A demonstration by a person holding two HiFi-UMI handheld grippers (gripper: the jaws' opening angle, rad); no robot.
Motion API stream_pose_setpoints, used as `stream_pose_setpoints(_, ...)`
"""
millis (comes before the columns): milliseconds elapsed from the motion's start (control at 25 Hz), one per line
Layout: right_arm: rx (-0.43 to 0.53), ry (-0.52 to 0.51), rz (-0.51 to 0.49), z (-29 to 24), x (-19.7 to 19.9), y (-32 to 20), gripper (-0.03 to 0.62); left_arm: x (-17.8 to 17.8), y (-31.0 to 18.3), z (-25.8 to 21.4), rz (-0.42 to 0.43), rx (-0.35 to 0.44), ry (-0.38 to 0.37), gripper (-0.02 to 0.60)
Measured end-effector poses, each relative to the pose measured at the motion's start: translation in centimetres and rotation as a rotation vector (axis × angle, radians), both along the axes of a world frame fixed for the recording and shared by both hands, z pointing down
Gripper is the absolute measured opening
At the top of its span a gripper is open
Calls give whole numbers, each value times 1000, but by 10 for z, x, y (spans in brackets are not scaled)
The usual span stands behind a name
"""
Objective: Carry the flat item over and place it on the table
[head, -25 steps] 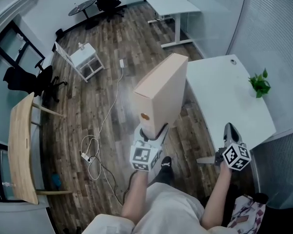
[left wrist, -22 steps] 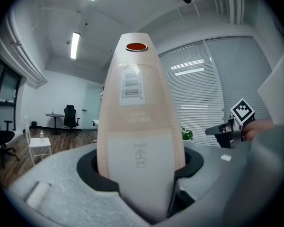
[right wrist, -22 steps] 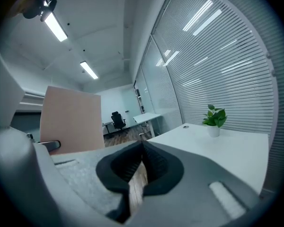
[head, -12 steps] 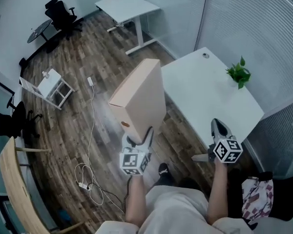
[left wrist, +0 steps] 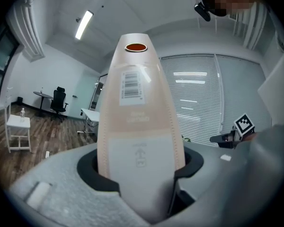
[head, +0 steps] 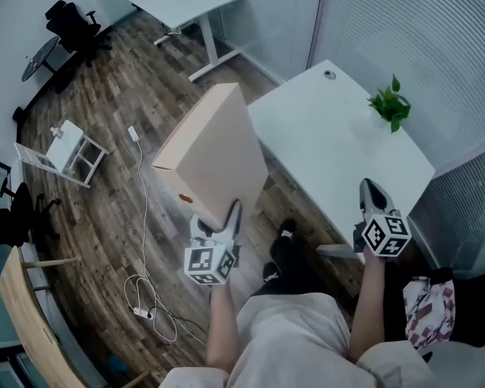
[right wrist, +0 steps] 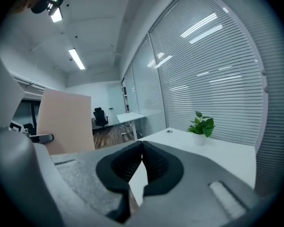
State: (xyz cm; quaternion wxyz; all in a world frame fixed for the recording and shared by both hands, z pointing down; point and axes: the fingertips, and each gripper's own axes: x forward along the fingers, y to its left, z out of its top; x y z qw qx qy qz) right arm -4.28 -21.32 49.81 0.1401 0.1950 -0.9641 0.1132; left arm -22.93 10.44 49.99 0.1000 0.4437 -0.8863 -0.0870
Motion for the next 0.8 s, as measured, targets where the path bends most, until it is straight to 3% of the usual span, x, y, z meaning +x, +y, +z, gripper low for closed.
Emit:
stream_pose_setpoints(240, -45, -71, 71, 15, -25, -22, 2, -33, -23, 4, 51, 3, -16, 301)
stream_pose_setpoints(440, -90, -49, 169, 42, -47, -47, 2, -72, -64, 19, 112, 13, 59, 301)
stream_pose_setpoints(680, -138, -121, 259, 41, -94, -78, 2, -116, -126, 14, 270, -1, 96, 301)
stream_pose_setpoints(800, -153, -147, 307, 40, -121, -95, 2, -135, -161, 22, 383, 20, 208, 301)
